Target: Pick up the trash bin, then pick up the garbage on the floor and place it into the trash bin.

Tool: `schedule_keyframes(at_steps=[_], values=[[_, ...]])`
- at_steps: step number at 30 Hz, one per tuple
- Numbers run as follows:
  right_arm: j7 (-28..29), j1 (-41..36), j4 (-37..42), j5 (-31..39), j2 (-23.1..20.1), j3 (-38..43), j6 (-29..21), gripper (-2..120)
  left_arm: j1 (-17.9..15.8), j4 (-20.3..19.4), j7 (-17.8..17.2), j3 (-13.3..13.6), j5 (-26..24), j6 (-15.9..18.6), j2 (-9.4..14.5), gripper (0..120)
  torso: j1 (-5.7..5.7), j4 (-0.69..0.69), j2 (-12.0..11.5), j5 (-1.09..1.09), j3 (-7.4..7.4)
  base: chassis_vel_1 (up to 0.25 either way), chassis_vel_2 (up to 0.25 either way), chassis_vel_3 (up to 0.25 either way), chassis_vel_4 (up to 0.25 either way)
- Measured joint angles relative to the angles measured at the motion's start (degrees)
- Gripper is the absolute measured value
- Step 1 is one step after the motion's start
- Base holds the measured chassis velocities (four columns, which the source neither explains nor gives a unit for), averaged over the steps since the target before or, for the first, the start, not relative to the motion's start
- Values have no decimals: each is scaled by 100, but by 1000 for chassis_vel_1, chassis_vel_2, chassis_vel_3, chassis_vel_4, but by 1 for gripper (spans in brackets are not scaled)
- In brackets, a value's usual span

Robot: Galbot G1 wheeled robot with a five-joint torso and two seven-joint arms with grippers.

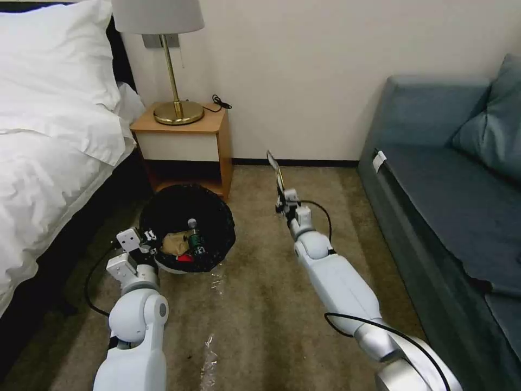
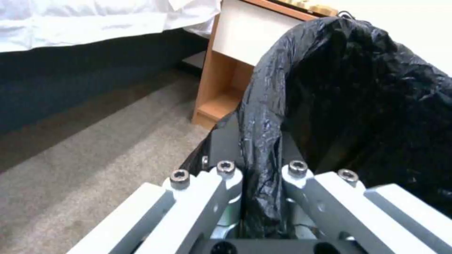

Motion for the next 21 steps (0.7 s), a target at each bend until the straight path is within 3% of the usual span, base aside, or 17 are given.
schedule_keyframes(at_steps=[2, 9, 21], values=[[140, -54, 624, 160, -75, -310, -169, 0, -16, 32, 4, 22, -6, 0, -2, 4, 0, -1, 0, 0, 0, 0, 0, 0, 0], [506, -119, 1700, 543, -262, -1220, -452, 0, -27, 87, 26, 11, -24, -8, 19, 4, 0, 0, 0, -1, 0, 0, 0, 0, 0], [853, -176, 2061, 909, -397, -2168, -639, 0, -65, 47, -43, 114, -78, 47, -25, 4, 0, 0, 0, 0, 0, 0, 0, 0, 0]])
